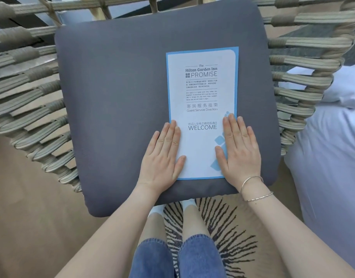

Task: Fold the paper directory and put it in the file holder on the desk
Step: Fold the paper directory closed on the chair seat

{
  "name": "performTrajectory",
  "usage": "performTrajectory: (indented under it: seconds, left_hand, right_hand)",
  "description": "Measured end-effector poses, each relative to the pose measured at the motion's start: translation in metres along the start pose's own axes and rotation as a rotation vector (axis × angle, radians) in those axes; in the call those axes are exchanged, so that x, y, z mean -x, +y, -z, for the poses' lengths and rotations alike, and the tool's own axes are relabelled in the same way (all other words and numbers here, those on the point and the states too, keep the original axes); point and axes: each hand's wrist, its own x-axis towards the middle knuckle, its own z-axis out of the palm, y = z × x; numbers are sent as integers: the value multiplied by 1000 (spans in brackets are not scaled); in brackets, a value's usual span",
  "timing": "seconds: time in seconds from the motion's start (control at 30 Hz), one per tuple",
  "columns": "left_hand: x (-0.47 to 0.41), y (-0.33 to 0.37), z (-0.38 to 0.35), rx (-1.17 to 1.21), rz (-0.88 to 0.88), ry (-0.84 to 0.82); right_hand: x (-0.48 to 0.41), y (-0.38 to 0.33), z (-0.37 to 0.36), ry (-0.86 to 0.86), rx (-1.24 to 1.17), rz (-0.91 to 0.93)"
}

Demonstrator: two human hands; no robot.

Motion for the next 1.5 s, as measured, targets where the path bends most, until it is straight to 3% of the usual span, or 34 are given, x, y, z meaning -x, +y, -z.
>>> performTrajectory:
  seconds: [0.37, 0.63, 0.77, 0.97, 1.1, 1.23, 1.37, 1.5]
  left_hand:
    - [-3, 15, 52, 64, 53, -144]
    - [-37, 9, 101, 160, 101, -69]
    - [-58, 8, 94, 229, 217, -95]
    - [-74, 21, 77, 331, 382, -106]
    - [-80, 29, 79, 664, 509, -36]
    - [-82, 20, 96, 1106, 710, 2]
    - [-79, 13, 130, 1375, 737, -10]
    - [-72, 19, 193, 1477, 687, 6]
  right_hand:
    - [1, -9, 48, -174, -82, -47]
    - [-25, -11, 95, -81, -251, -170]
    - [-48, -16, 94, -56, -358, -287]
    - [-67, -28, 80, -142, -317, -391]
    - [-68, -35, 80, -145, -487, -428]
    - [-65, -25, 92, -96, -837, -508]
    - [-60, -20, 123, -110, -1089, -535]
    - [-50, -25, 189, -84, -1210, -461]
